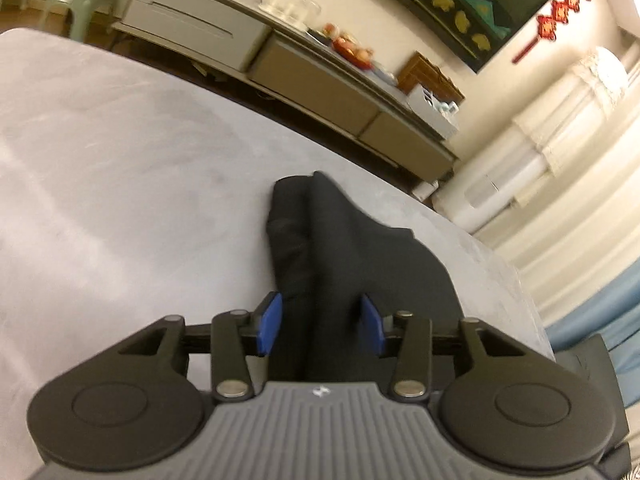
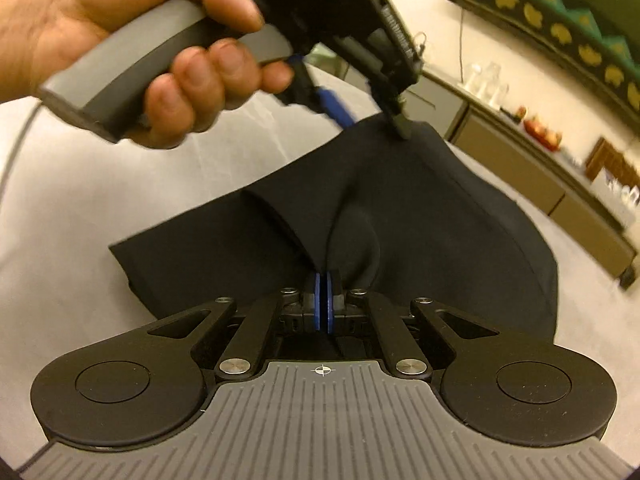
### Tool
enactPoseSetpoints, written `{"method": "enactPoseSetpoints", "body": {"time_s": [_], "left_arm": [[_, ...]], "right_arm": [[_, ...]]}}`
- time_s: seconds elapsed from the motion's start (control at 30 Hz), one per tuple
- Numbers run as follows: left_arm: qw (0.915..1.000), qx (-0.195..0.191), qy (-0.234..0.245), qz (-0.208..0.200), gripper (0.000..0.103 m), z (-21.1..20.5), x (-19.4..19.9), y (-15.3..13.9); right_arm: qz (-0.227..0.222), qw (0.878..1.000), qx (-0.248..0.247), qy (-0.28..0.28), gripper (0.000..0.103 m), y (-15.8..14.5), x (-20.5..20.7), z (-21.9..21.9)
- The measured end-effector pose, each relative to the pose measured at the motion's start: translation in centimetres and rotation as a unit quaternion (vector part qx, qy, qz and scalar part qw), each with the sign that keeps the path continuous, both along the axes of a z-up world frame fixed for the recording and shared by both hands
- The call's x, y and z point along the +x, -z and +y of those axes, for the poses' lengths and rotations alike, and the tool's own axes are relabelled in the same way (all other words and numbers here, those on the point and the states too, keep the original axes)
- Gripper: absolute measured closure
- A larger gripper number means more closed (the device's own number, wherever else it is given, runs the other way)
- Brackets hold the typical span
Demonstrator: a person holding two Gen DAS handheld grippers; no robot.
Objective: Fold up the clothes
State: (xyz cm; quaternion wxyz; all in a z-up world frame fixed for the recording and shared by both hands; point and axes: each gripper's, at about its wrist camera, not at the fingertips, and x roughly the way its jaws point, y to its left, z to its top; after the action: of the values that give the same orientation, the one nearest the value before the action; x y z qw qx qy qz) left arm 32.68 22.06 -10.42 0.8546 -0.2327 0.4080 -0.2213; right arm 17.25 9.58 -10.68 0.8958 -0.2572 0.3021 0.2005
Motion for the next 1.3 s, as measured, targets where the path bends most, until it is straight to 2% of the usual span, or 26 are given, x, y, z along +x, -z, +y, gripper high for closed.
{"method": "enactPoseSetpoints", "body": {"time_s": [0.03, 0.1, 0.13, 0.23, 0.3, 0.33, 0.4, 0.43, 0.47, 0.53, 0.63, 0.7, 0.77, 0.83, 0.93, 0.97, 1.1, 1.13, 1.17, 1.3], "left_arm": [[1.0, -0.008, -0.002, 0.004, 0.06, 0.5, -0.5, 0.5], [0.9992, -0.006, 0.001, 0.039, 0.061, -0.5, -1.5, 1.8], [0.9988, -0.005, 0.004, 0.049, 0.068, -1.1, -2.2, 2.2], [0.9977, -0.004, 0.03, 0.061, 0.069, -4.9, -5.1, 2.0], [0.9955, -0.026, 0.061, 0.068, 0.068, -7.1, -7.3, 1.8], [0.9938, -0.037, 0.077, 0.071, 0.069, -8.1, -8.4, 1.7], [0.9893, -0.059, 0.108, 0.078, 0.069, -10.3, -10.6, 1.5], [0.9889, -0.067, 0.11, 0.075, 0.069, -10.4, -11.1, 1.4], [0.9898, -0.071, 0.102, 0.071, 0.069, -10.1, -11.4, 1.1], [0.9917, -0.08, 0.077, 0.065, 0.069, -9.2, -11.5, 0.8], [0.9931, -0.099, 0.024, 0.058, 0.067, -7.2, -10.6, 0.8], [0.9922, -0.112, -0.003, 0.055, 0.062, -5.9, -9.5, 0.9], [0.9912, -0.12, -0.007, 0.056, 0.06, -5.2, -7.9, 1.3], [0.9913, -0.117, -0.012, 0.058, 0.06, -4.6, -6.6, 1.9], [0.9919, -0.11, -0.012, 0.062, 0.058, -4.8, -6.0, 2.8], [0.9921, -0.108, -0.012, 0.063, 0.057, -4.9, -5.8, 3.0], [0.9935, -0.093, -0.014, 0.064, 0.055, -4.4, -5.8, 3.6], [0.9939, -0.089, -0.012, 0.063, 0.055, -4.5, -5.8, 3.5], [0.9943, -0.085, -0.01, 0.063, 0.055, -4.5, -5.8, 3.4], [0.9968, -0.051, -0.025, 0.057, 0.055, -3.5, -7.3, 2.9]], "right_arm": [[-0.004, 1.0, -0.013, -0.007, 0.1, 0.1, -0.1, -0.1], [-0.013, 0.999, -0.043, -0.02, 0.101, 0.3, -0.5, -0.9], [-0.016, 0.998, -0.057, -0.023, 0.101, 0.3, -0.8, -1.8], [-0.022, 0.995, -0.097, -0.007, 0.103, 0.2, -0.7, -7.4], [-0.025, 0.992, -0.122, 0.009, 0.103, -0.1, -0.6, -11.4], [-0.022, 0.991, -0.128, 0.019, 0.101, -0.4, -0.9, -13.3], [-0.01, 0.991, -0.132, 0.036, 0.089, -1.1, -1.8, -16.8], [-0.004, 0.991, -0.123, 0.045, 0.073, -1.6, -2.4, -18.3], [-0.001, 0.993, -0.1, 0.056, 0.062, -2.5, -3.5, -19.6], [0.005, 0.996, -0.05, 0.077, 0.061, -4.0, -5.8, -21.4], [0.002, 0.993, 0.009, 0.119, 0.061, -5.2, -7.9, -22.6], [0.012, 0.986, 0.083, 0.144, 0.06, -5.6, -8.2, -23.2], [0.038, 0.971, 0.173, 0.164, 0.057, -5.7, -8.4, -23.6], [0.087, 0.944, 0.267, 0.175, 0.053, -5.2, -8.4, -23.9], [0.138, 0.902, 0.357, 0.2, 0.052, -3.9, -6.5, -24.2], [0.141, 0.898, 0.362, 0.205, 0.048, -3.8, -6.0, -24.1], [0.098, 0.94, 0.252, 0.21, 0.045, -3.3, -6.3, -21.8], [0.087, 0.948, 0.222, 0.21, 0.048, -3.2, -6.5, -21.3], [0.083, 0.955, 0.195, 0.207, 0.056, -2.9, -6.7, -20.8], [0.075, 0.977, 0.109, 0.169, 0.058, -2.3, -7.6, -20.0]]}}
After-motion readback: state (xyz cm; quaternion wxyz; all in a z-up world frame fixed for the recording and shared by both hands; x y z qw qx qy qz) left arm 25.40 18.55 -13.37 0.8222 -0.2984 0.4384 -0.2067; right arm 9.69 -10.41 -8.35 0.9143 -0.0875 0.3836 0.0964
